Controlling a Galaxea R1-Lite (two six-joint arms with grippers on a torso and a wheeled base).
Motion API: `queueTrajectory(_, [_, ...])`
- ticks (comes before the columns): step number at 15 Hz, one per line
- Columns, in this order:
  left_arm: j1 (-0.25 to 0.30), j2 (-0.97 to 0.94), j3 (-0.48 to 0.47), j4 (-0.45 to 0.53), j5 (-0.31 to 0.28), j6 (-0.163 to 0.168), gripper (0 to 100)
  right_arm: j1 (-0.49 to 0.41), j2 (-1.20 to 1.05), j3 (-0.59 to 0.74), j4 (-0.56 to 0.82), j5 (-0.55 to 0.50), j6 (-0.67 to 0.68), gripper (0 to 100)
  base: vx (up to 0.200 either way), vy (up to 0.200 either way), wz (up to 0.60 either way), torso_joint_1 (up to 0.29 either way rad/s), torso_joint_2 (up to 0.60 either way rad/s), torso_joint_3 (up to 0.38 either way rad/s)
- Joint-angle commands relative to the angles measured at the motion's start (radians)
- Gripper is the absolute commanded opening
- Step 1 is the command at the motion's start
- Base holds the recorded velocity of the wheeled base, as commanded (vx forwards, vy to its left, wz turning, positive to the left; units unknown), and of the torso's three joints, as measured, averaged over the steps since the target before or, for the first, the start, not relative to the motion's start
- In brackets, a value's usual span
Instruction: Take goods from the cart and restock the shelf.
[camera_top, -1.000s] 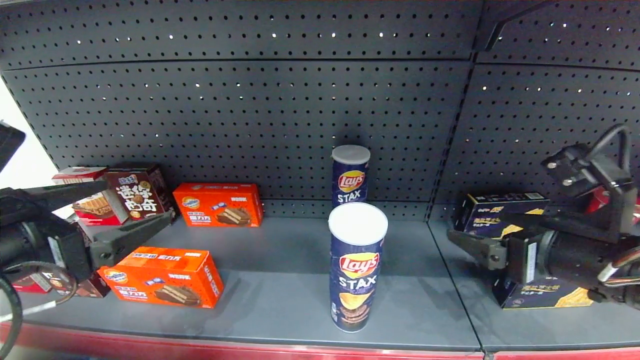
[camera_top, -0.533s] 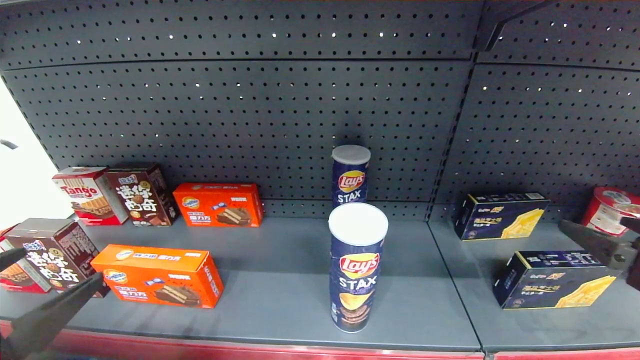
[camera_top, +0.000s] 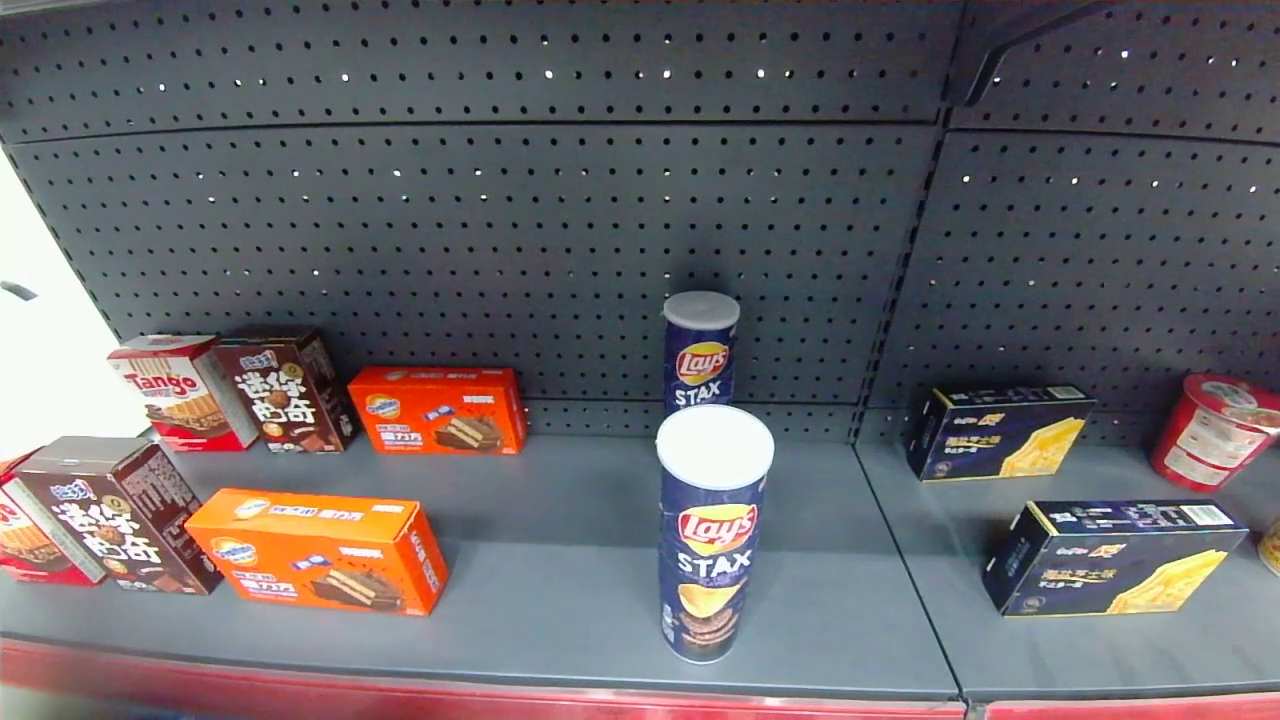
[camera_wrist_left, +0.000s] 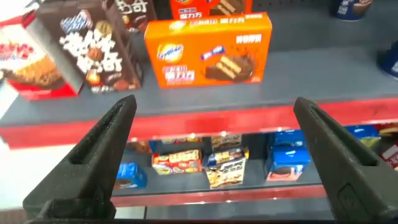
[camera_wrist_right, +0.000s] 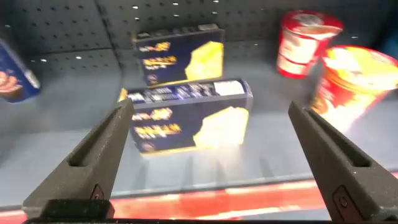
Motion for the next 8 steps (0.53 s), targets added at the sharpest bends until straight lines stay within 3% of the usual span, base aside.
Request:
queueTrajectory(1, [0.015,-0.202,0.084,0.037,0.017,-0.002,100,-0.025,-0.138,0.083,-0.001,0.000,-0.037,100,0.000,0.000,0.00,0.000,0.00,0.000])
queueTrajectory(3, [0.032,-0.245,0.162,0.024,0.032,-0.002,100,-0.089,-0.224,0.172,-0.001,0.001,-0.055,100,0.000,0.000,0.00,0.000,0.00,0.000])
queueTrajectory(6, [0.032,-0.245,0.270,-0.183,0.029,-0.003,100,-0.127,-0.339,0.264,0.019,0.009,-0.043,100,0.000,0.000,0.00,0.000,0.00,0.000])
queueTrajectory(7, [0.032,-0.245,0.270,-0.184,0.032,-0.005,100,-0.123,-0.365,0.264,0.048,0.012,-0.041,100,0.000,0.000,0.00,0.000,0.00,0.000])
queueTrajectory(8, [0.032,-0.245,0.270,-0.183,0.035,-0.012,100,-0.094,-0.485,0.262,0.186,0.055,-0.038,100,0.000,0.000,0.00,0.000,0.00,0.000])
